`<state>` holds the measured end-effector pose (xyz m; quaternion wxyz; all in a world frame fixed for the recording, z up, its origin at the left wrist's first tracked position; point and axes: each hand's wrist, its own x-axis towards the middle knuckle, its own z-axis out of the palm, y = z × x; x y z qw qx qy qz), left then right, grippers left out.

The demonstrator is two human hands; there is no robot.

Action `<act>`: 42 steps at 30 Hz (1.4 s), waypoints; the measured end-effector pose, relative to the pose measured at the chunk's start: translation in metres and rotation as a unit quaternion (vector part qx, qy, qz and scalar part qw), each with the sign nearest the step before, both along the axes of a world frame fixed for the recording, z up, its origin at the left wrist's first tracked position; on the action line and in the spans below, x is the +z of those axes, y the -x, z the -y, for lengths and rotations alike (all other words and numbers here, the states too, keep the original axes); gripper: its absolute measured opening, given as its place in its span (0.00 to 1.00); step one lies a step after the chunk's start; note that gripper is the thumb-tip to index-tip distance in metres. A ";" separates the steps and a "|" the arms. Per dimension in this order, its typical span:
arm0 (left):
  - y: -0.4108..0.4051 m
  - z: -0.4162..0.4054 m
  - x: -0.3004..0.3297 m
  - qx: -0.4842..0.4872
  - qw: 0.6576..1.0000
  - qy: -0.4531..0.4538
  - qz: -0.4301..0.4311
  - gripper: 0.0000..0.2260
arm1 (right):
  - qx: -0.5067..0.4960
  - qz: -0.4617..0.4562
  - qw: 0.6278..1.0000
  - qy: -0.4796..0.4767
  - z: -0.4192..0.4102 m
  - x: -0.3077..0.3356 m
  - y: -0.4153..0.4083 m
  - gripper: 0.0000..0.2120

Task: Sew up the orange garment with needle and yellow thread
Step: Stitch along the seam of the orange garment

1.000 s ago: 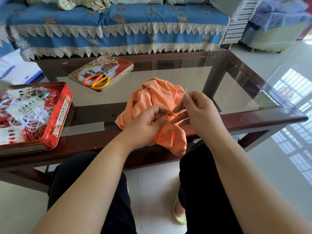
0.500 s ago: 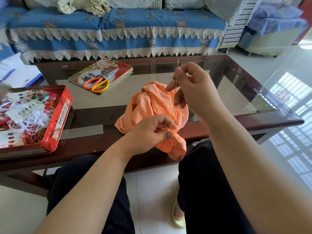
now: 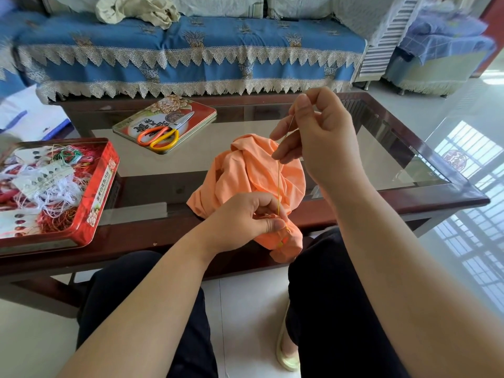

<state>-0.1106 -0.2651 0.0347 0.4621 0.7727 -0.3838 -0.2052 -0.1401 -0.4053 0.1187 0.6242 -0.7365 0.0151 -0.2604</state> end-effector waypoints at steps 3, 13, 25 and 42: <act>0.001 0.001 0.000 0.003 1.000 0.005 -0.011 0.03 | 0.012 0.003 1.000 0.001 -0.004 0.003 0.000 0.10; -0.001 0.003 -0.002 0.057 0.996 -0.030 -0.068 0.04 | 0.028 0.017 0.997 -0.077 -0.010 0.004 0.004 0.12; 0.000 -0.002 0.005 0.137 0.985 0.040 -0.093 0.02 | 0.083 -0.194 0.971 -0.115 -0.010 -0.029 0.029 0.11; -0.008 -0.005 -0.002 0.214 0.969 0.041 0.113 0.08 | -0.091 -0.159 0.979 0.086 -0.001 -0.093 0.037 0.05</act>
